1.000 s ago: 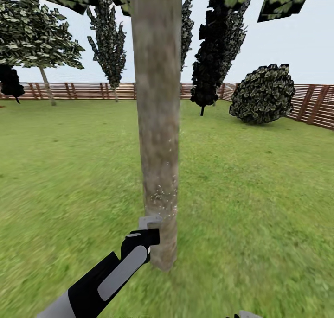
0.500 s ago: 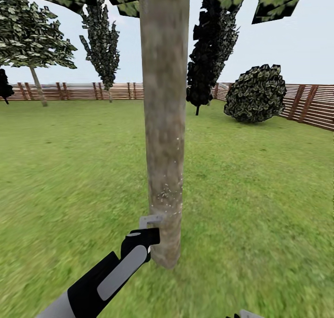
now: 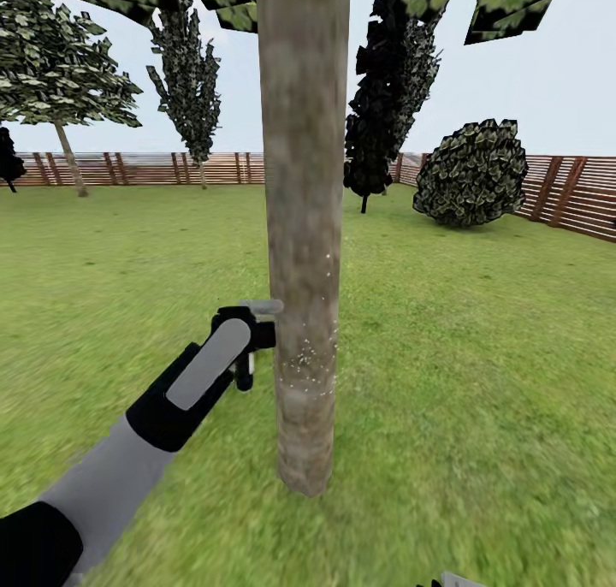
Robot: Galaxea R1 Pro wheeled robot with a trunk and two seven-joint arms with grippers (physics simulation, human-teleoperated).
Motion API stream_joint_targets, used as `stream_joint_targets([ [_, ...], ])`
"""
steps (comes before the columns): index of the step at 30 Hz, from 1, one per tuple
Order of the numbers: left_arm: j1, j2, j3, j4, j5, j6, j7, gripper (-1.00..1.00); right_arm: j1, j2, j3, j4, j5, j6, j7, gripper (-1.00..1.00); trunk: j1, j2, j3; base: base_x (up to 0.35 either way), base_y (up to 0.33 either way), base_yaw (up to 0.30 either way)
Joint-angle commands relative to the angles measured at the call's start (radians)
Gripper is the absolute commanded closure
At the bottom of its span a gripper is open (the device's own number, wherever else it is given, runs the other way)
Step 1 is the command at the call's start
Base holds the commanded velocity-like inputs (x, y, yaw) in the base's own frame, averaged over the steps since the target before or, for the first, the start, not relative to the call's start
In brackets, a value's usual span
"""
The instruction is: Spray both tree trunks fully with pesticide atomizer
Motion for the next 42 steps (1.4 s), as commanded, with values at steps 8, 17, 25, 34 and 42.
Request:
stream_joint_targets([
  [8,-0.249,-0.106,-0.002,0.047,0.204,0.012,0.147,1.0,-0.001,0.001,-0.001,0.007,-0.008,-0.004,0.001,1.0,0.001,-0.002,-0.003,0.0,0.0,0.0],
  [17,-0.289,-0.166,-0.008,0.051,0.246,0.002,0.148,1.0,-0.001,0.001,-0.001,0.008,-0.007,-0.004,0.001,1.0,0.001,-0.002,-0.003,0.0,0.0,0.0],
  [25,-0.112,-0.155,-0.103,0.049,0.238,0.003,0.139,1.0,-0.001,0.003,-0.001,0.008,-0.002,-0.004,0.002,1.0,0.001,-0.002,-0.003,0.0,0.0,0.0],
  [34,-0.001,-0.149,-0.188,0.055,0.23,-0.003,0.051,1.0,-0.001,0.003,-0.001,0.006,0.001,-0.004,0.002,1.0,0.001,-0.002,-0.003,0.0,0.0,0.0],
  [42,0.042,-0.131,-0.189,0.064,0.199,-0.019,-0.005,1.0,-0.001,0.003,-0.001,0.005,0.001,-0.005,0.002,1.0,0.001,-0.002,-0.003,0.0,0.0,0.0],
])
